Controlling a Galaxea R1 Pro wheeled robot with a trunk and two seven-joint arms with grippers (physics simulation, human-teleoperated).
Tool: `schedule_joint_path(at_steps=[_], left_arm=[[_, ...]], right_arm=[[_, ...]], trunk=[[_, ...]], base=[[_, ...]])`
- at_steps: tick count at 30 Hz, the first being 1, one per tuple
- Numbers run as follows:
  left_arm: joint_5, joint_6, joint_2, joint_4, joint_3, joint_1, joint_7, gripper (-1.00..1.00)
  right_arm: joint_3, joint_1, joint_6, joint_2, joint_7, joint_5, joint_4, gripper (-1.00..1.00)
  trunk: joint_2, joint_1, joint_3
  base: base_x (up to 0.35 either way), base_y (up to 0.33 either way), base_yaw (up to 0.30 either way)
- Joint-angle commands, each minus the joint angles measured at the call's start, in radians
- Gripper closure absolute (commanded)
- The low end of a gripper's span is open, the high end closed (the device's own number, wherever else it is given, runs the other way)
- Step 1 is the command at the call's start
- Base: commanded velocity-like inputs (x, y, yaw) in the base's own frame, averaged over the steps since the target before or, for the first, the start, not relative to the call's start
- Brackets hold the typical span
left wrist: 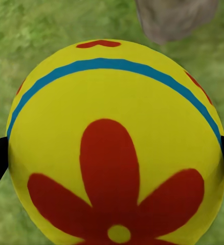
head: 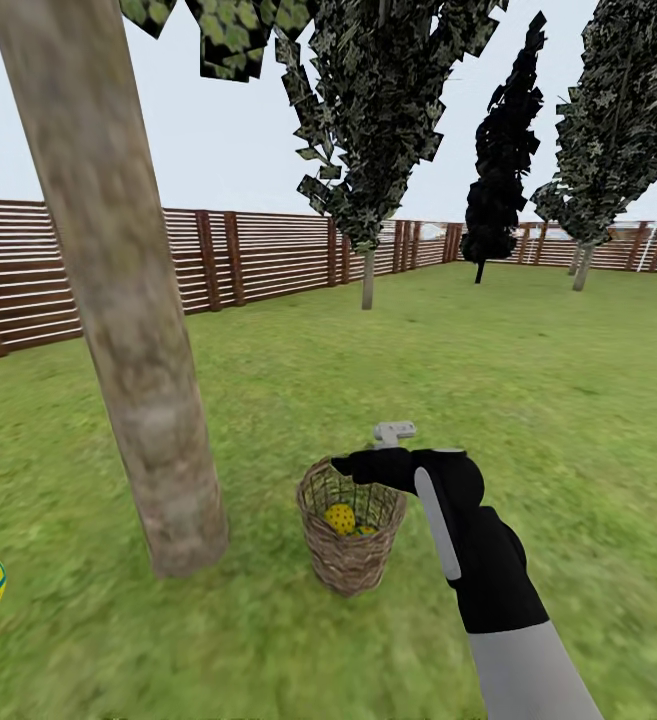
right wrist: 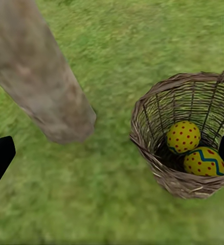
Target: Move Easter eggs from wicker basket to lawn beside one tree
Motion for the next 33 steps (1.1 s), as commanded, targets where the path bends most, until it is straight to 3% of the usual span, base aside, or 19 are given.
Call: schedule_joint_path(at_steps=[1,3,6,8,16,21,27,33], left_arm=[[-0.010,0.002,0.000,-0.001,0.001,-0.001,-0.009,1.00],[-0.009,0.000,-0.007,-0.001,0.000,-0.001,-0.007,1.00],[-0.013,0.000,-0.049,-0.009,0.001,-0.001,-0.012,1.00],[-0.009,0.001,-0.057,-0.012,0.001,-0.001,-0.016,1.00],[-0.006,0.006,-0.062,-0.014,0.003,-0.003,-0.127,1.00],[-0.014,0.014,-0.062,-0.002,0.003,-0.005,-0.229,1.00],[-0.022,0.025,-0.065,0.048,0.002,-0.012,-0.239,1.00],[-0.039,0.122,-0.086,0.049,-0.006,-0.017,-0.234,1.00]], right_arm=[[0.001,-0.001,0.005,0.000,-0.002,-0.005,-0.001,-1.00],[0.028,-0.001,0.005,0.000,-0.003,-0.004,-0.001,-1.00],[0.048,-0.001,0.005,0.000,-0.004,-0.004,-0.001,-1.00],[0.051,-0.001,0.005,0.000,-0.004,-0.004,-0.001,-1.00],[0.056,-0.001,0.005,0.000,-0.004,-0.004,-0.002,-1.00],[0.057,-0.001,0.005,0.000,-0.004,-0.004,-0.003,-1.00],[0.057,-0.001,0.005,0.000,-0.004,-0.004,-0.023,-1.00],[0.056,-0.001,0.005,0.000,-0.002,-0.004,-0.030,-1.00]], trunk=[[-0.008,0.004,-0.004],[-0.022,0.011,-0.011],[-0.043,0.023,-0.020],[-0.057,0.031,-0.026],[-0.113,0.061,-0.051],[-0.148,0.080,-0.067],[-0.190,0.103,-0.086],[-0.232,0.126,-0.105]], base=[[0.000,0.000,0.000],[0.000,0.000,0.000],[0.000,0.000,0.000],[0.000,0.000,0.000],[0.000,0.000,0.000],[0.000,0.000,0.000],[0.000,0.000,0.000],[0.000,0.000,0.000]])
